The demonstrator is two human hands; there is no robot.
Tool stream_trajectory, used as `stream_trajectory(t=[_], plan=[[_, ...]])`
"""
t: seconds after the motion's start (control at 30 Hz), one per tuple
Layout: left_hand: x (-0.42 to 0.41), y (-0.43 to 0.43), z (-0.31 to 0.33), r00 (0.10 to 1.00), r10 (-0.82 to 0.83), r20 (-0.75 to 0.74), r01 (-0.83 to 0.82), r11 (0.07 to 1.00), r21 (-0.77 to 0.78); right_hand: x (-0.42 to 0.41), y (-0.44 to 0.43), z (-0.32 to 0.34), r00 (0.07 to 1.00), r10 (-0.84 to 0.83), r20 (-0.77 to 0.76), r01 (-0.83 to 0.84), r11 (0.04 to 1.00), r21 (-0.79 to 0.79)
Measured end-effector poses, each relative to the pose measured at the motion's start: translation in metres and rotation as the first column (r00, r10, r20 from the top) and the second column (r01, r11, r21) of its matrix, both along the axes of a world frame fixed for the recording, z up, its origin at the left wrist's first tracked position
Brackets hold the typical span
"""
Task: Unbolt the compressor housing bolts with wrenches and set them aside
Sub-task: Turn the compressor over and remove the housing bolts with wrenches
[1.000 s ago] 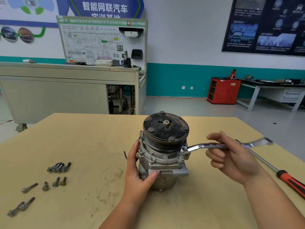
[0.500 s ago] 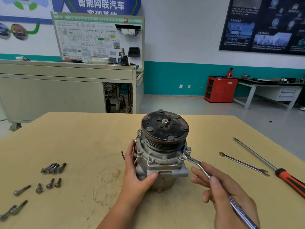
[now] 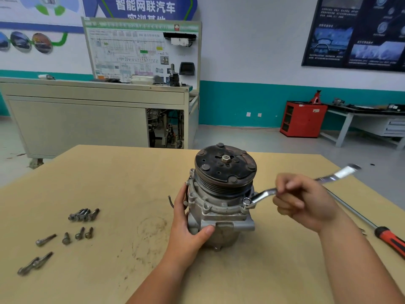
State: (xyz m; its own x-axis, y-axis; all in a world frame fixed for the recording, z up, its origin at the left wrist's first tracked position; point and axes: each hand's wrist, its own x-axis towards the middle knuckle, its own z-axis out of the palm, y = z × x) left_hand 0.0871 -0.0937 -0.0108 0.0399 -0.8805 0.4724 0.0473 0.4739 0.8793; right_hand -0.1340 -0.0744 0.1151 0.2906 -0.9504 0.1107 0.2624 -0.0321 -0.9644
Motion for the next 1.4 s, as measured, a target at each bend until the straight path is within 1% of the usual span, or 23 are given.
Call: stream_trajectory(t=[0.07, 0.13, 0.17, 0.23, 0.3, 0.33, 0.4, 0.47, 0.53, 0.63, 0.7, 0.77, 0.83, 0.93, 0.97, 1.03, 1.1, 1.17, 1.23, 1.27, 1.33, 1.37, 1.4], plan=[[0.0, 0.002, 0.0, 1.0, 0.008, -0.007, -0.008, 1.0, 0.003, -0.002, -0.009, 0.003, 0.995, 0.098, -0.029, -0.098, 0.995, 0.001], [-0.001, 0.003, 0.0, 1.0, 0.012, -0.014, -0.012, 1.0, 0.007, -0.007, -0.011, 0.002, 0.994, 0.11, 0.0, -0.11, 0.994, 0.005], [-0.001, 0.003, -0.001, 1.0, 0.015, -0.018, -0.015, 1.0, 0.01, -0.011, -0.01, -0.002, 0.993, 0.101, 0.056, -0.101, 0.995, 0.006], [-0.001, 0.003, -0.001, 0.999, 0.021, -0.027, -0.021, 1.0, 0.015, -0.022, 0.001, -0.012, 0.97, 0.072, 0.231, -0.07, 0.997, -0.018], [-0.002, 0.003, 0.0, 0.999, 0.025, -0.031, -0.025, 1.0, 0.02, -0.025, 0.019, -0.025, 0.933, -0.037, 0.359, 0.046, 0.999, -0.017], [-0.002, 0.003, 0.001, 0.999, 0.029, -0.033, -0.029, 0.999, 0.017, -0.02, 0.029, -0.031, 0.924, -0.105, 0.368, 0.117, 0.993, -0.009], [-0.001, 0.004, 0.001, 0.999, 0.033, -0.029, -0.033, 0.999, 0.021, -0.003, 0.045, -0.045, 0.903, -0.28, 0.327, 0.308, 0.951, -0.038], [-0.001, 0.003, 0.001, 0.999, 0.039, -0.023, -0.039, 0.999, 0.022, 0.015, 0.056, -0.056, 0.842, -0.492, 0.221, 0.523, 0.845, -0.112], [0.0, 0.004, 0.002, 0.999, 0.044, -0.018, -0.043, 0.999, 0.022, 0.033, 0.065, -0.059, 0.795, -0.57, 0.209, 0.604, 0.779, -0.172], [0.0, 0.005, 0.002, 0.999, 0.039, -0.015, -0.038, 0.999, 0.015, 0.052, 0.069, -0.058, 0.751, -0.589, 0.298, 0.654, 0.725, -0.217], [-0.001, 0.004, 0.002, 0.999, 0.036, -0.013, -0.036, 0.999, 0.015, 0.059, 0.069, -0.058, 0.77, -0.563, 0.3, 0.634, 0.726, -0.266], [-0.002, 0.004, 0.003, 0.999, 0.038, -0.014, -0.038, 0.999, 0.011, 0.063, 0.069, -0.057, 0.799, -0.565, 0.206, 0.599, 0.722, -0.345], [-0.002, 0.005, 0.003, 0.999, 0.036, -0.016, -0.035, 0.999, 0.006, 0.065, 0.069, -0.057, 0.791, -0.604, 0.098, 0.585, 0.697, -0.415], [-0.002, 0.004, 0.002, 1.0, 0.028, -0.013, -0.028, 1.0, 0.007, 0.062, 0.068, -0.053, 0.78, -0.625, 0.03, 0.564, 0.681, -0.467], [-0.002, 0.004, 0.002, 1.0, 0.026, -0.006, -0.026, 1.0, 0.005, 0.057, 0.064, -0.049, 0.796, -0.605, 0.032, 0.555, 0.706, -0.44], [-0.003, 0.003, 0.001, 0.999, 0.03, 0.012, -0.03, 1.0, -0.007, 0.043, 0.051, -0.035, 0.861, -0.507, 0.047, 0.495, 0.811, -0.313], [-0.004, 0.004, 0.003, 0.999, 0.037, 0.015, -0.037, 0.999, 0.001, 0.027, 0.029, -0.019, 0.926, -0.377, 0.007, 0.371, 0.909, -0.189], [-0.004, 0.003, 0.004, 0.999, 0.037, 0.01, -0.037, 0.999, 0.001, 0.015, 0.006, -0.006, 0.975, -0.22, -0.001, 0.22, 0.973, -0.071], [-0.004, 0.003, 0.005, 0.999, 0.039, 0.018, -0.039, 0.999, -0.003, 0.013, -0.01, -0.004, 0.997, -0.072, 0.031, 0.072, 0.997, -0.018], [-0.004, 0.003, 0.006, 0.999, 0.034, 0.021, -0.034, 0.999, -0.002, 0.013, -0.015, -0.007, 0.998, -0.029, 0.062, 0.03, 0.999, -0.02], [-0.004, 0.004, 0.006, 0.999, 0.031, 0.024, -0.031, 1.0, 0.0, 0.01, -0.016, -0.013, 0.986, -0.026, 0.167, 0.033, 0.999, -0.036], [-0.004, 0.005, 0.006, 0.999, 0.033, 0.025, -0.033, 0.999, 0.002, 0.009, -0.013, -0.017, 0.965, -0.06, 0.257, 0.074, 0.996, -0.046], [-0.003, 0.006, 0.005, 0.999, 0.034, 0.027, -0.034, 0.999, 0.001, 0.007, -0.011, -0.021, 0.921, -0.101, 0.376, 0.126, 0.991, -0.043]])
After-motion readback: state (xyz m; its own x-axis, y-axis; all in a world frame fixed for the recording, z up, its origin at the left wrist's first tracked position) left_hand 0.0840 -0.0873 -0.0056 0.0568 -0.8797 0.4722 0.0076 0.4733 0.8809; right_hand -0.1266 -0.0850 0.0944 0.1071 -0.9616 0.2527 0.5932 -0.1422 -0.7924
